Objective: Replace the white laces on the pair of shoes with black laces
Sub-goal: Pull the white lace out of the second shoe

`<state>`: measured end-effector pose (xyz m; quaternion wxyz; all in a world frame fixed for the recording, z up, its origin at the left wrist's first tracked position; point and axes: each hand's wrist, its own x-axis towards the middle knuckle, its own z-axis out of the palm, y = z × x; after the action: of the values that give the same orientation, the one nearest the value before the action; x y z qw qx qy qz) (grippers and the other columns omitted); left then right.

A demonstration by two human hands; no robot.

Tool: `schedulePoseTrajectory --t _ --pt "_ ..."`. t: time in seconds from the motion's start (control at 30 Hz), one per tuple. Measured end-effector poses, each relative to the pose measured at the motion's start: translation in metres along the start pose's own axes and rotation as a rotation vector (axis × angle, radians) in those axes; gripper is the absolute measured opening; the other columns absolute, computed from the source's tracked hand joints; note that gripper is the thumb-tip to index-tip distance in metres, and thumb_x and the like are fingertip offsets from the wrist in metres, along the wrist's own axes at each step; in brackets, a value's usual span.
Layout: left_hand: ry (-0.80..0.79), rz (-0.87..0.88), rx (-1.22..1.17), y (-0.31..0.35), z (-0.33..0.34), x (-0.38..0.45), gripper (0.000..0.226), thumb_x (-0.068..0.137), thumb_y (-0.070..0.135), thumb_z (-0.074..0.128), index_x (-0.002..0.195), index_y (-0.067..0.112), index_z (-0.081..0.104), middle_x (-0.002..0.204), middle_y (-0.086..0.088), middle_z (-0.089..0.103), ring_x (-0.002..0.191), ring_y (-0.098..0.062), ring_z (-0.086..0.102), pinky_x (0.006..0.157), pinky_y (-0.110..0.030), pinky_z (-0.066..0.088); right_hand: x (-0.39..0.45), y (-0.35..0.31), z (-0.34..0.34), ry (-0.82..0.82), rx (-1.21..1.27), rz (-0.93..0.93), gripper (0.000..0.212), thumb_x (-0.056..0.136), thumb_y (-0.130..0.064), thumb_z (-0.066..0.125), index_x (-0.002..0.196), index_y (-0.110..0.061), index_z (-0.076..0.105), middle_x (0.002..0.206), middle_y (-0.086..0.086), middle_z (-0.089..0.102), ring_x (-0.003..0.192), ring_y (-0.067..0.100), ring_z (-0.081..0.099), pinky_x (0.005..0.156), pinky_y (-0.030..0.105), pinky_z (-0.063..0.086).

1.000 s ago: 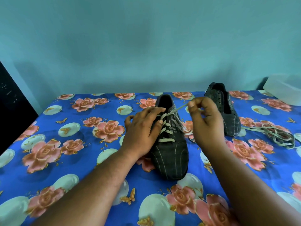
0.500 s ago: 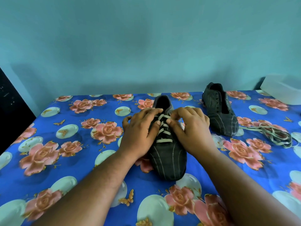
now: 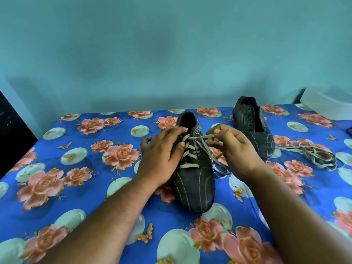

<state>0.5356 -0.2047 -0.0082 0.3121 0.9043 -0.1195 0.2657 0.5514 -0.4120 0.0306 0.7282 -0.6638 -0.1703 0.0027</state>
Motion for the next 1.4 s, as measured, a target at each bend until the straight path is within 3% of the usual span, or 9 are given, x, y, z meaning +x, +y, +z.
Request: schedulePoseTrajectory --t 0.27,0.5,0.6,0.73,0.8,0.9,1.03,1.27,1.4 --pt "0.005 0.002 0.016 0.001 0.0 0.0 0.038 0.1 0.045 0.044 0.138 0.044 0.049 0.141 0.022 0.051 0.126 -0.002 0.05 0.108 -0.052 0.029 0.001 0.006 -0.01 -0.131 0.24 0.159 0.024 0.086 -0.01 0.046 0.063 -0.014 0.051 0.074 0.01 0.053 0.099 0.029 0.067 0.078 0.038 0.037" --pt "0.015 -0.015 -0.015 -0.004 -0.001 0.001 0.039 0.098 0.047 0.043 0.136 0.044 0.052 0.141 0.019 0.054 0.129 -0.004 0.05 0.106 -0.049 0.032 0.0 -0.009 -0.025 -0.082 0.435 0.15 0.018 0.076 -0.009 0.049 0.059 -0.014 0.05 0.067 0.01 0.052 0.082 0.031 0.065 0.093 0.051 0.054" --pt "0.045 0.008 -0.019 -0.002 -0.001 0.001 0.04 0.098 0.046 0.048 0.136 0.043 0.057 0.139 0.017 0.058 0.127 -0.006 0.053 0.105 -0.051 0.035 0.005 -0.006 -0.03 0.065 0.2 0.15 0.018 0.084 -0.011 0.048 0.067 -0.008 0.046 0.07 0.013 0.053 0.08 0.028 0.065 0.088 0.046 0.056" --pt "0.134 0.061 -0.03 -0.004 -0.001 0.003 0.034 0.098 0.04 0.056 0.128 0.033 0.07 0.129 0.012 0.069 0.119 -0.009 0.063 0.104 -0.055 0.041 0.006 0.005 -0.031 0.34 -0.608 0.057 0.022 0.094 -0.022 0.062 0.078 -0.008 0.058 0.074 0.006 0.067 0.066 0.017 0.058 0.068 0.033 0.047" --pt "0.206 0.102 -0.043 -0.003 -0.002 0.004 0.028 0.097 0.037 0.061 0.118 0.027 0.076 0.118 0.011 0.074 0.11 -0.009 0.068 0.097 -0.053 0.046 0.004 0.005 -0.027 0.387 -0.838 -0.033 0.009 0.09 -0.021 0.068 0.09 -0.017 0.061 0.086 -0.004 0.066 0.078 0.014 0.06 0.071 0.029 0.042" --pt "0.263 0.162 -0.07 -0.001 -0.003 0.006 0.018 0.094 0.032 0.07 0.101 0.019 0.08 0.099 0.009 0.076 0.091 -0.016 0.071 0.081 -0.048 0.052 0.005 0.009 -0.019 0.292 -0.933 -0.224 0.029 0.092 -0.025 0.069 0.12 -0.019 0.062 0.117 -0.005 0.063 0.113 0.016 0.054 0.093 0.026 0.037" --pt "0.252 0.149 -0.081 0.001 -0.001 0.007 0.014 0.092 0.032 0.071 0.087 0.019 0.075 0.083 0.01 0.071 0.077 -0.015 0.065 0.071 -0.045 0.051 -0.001 0.015 0.0 -0.056 -1.048 -0.392 0.048 0.098 -0.045 0.047 0.142 -0.027 0.055 0.143 -0.004 0.055 0.136 0.019 0.044 0.112 0.04 0.035" --pt "0.111 -0.07 -0.231 0.001 0.002 0.005 0.024 0.093 0.047 0.054 0.085 0.026 0.065 0.079 0.011 0.065 0.08 -0.015 0.062 0.077 -0.049 0.051 -0.003 0.019 0.007 -0.132 -1.086 -0.299 0.059 0.096 -0.05 0.038 0.153 -0.038 0.038 0.153 -0.011 0.042 0.142 0.015 0.035 0.117 0.04 0.031" --pt "0.022 -0.306 -0.409 0.001 0.002 0.009 0.024 0.094 0.035 0.057 0.076 0.019 0.061 0.067 0.005 0.061 0.067 -0.012 0.055 0.066 -0.037 0.045 -0.005 0.021 0.007 -0.144 -1.106 -0.242 0.06 0.096 -0.058 0.035 0.154 -0.044 0.031 0.156 -0.01 0.037 0.143 0.017 0.032 0.117 0.043 0.031"
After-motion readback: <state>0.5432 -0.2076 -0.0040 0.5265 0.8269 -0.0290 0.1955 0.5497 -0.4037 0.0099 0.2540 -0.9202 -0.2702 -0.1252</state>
